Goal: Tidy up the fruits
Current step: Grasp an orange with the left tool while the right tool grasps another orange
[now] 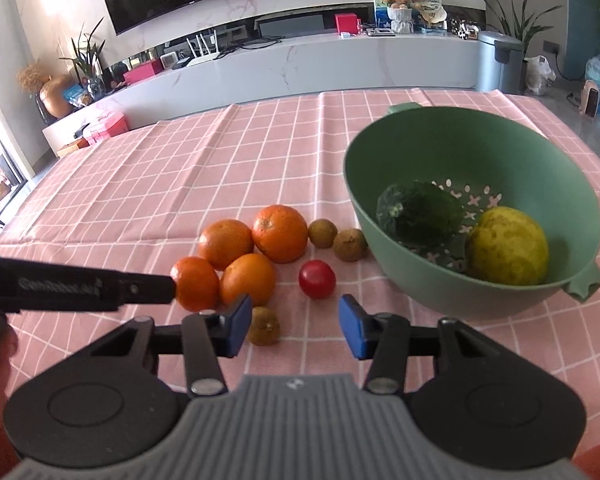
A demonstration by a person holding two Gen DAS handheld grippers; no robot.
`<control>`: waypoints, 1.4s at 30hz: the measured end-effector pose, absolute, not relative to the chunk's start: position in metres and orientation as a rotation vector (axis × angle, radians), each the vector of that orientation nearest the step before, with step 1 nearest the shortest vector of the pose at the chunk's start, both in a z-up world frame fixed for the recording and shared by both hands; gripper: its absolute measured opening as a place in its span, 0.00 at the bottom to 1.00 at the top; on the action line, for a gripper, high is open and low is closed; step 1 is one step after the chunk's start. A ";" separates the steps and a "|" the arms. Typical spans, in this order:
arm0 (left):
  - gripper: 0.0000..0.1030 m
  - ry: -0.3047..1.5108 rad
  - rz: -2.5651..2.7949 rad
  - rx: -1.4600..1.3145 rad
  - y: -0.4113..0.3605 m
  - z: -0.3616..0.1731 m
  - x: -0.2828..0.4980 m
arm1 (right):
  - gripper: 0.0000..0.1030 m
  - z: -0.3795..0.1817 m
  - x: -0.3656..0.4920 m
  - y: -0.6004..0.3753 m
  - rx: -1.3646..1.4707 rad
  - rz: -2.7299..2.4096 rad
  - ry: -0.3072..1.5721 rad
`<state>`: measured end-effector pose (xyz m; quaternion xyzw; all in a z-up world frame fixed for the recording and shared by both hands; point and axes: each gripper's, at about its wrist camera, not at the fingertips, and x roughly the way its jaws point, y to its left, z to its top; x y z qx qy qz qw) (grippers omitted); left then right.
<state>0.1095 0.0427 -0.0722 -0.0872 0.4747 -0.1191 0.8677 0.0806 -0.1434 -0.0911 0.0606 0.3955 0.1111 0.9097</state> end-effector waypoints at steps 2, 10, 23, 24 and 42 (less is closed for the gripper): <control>0.55 1.000 -0.257 -0.203 0.044 -0.075 0.114 | 0.44 -0.091 0.082 -0.143 0.123 0.237 0.809; 0.55 1.013 -0.287 -0.270 0.046 -0.086 0.123 | 0.44 -0.098 0.083 -0.140 0.111 0.244 0.821; 0.43 1.002 -0.276 -0.286 0.050 -0.089 0.122 | 0.44 -0.101 0.087 -0.135 0.109 0.265 0.839; 0.43 0.999 -0.271 -0.281 0.051 -0.087 0.120 | 0.44 -0.101 0.088 -0.133 0.106 0.275 0.839; 0.43 0.963 -0.194 -0.349 0.076 -0.080 0.112 | 0.50 -0.112 0.111 -0.093 -0.100 0.315 0.817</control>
